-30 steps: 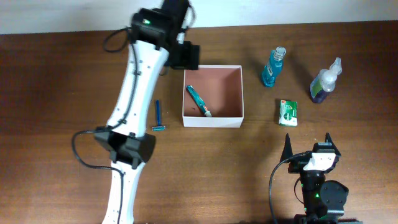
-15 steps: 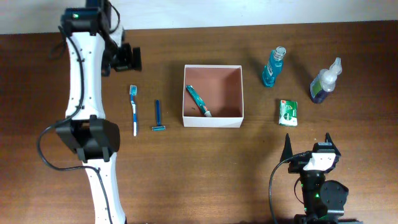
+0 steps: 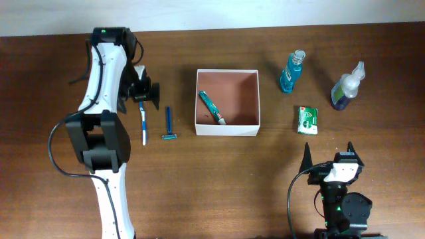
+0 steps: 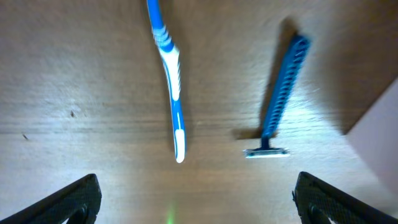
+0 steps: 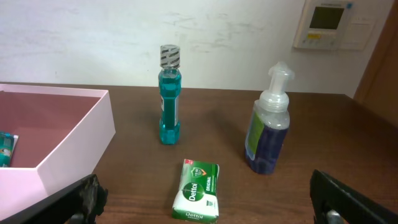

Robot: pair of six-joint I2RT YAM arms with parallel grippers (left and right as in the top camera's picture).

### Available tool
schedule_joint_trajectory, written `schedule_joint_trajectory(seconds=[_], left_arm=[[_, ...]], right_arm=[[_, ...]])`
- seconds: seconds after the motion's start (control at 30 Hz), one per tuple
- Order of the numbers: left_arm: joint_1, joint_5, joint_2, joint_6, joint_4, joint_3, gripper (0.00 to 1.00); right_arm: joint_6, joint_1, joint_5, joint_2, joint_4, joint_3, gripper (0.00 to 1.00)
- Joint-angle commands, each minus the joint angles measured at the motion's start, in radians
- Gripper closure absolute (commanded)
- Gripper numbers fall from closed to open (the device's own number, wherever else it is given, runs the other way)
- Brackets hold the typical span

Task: Pack container
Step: 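Raise the left gripper and move it over the blue toothbrush, then lower the left gripper and grasp the toothbrush handle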

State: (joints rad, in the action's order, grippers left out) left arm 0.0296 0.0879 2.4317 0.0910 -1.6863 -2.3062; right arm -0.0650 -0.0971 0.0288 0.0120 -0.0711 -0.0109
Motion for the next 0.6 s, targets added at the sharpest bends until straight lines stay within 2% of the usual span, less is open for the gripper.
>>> schedule_joint_trajectory(seconds=[0.0,0.27,0.57], left_arm=[[-0.013,-0.017,-0.002,0.013,-0.002,0.055,0.01],[-0.032,-0.054,-0.002,0.013,0.01,0.086,0.01],[-0.03,-0.051,-0.002,0.005,0.127,0.086,0.01]], right_arm=[[-0.006,0.005,0.013,-0.009,-0.004,0.005,0.02],[-0.006,0.005,0.013,-0.009,-0.003,0.005,0.02],[-0.006,0.005,0.013,-0.009,-0.003,0.005,0.02]])
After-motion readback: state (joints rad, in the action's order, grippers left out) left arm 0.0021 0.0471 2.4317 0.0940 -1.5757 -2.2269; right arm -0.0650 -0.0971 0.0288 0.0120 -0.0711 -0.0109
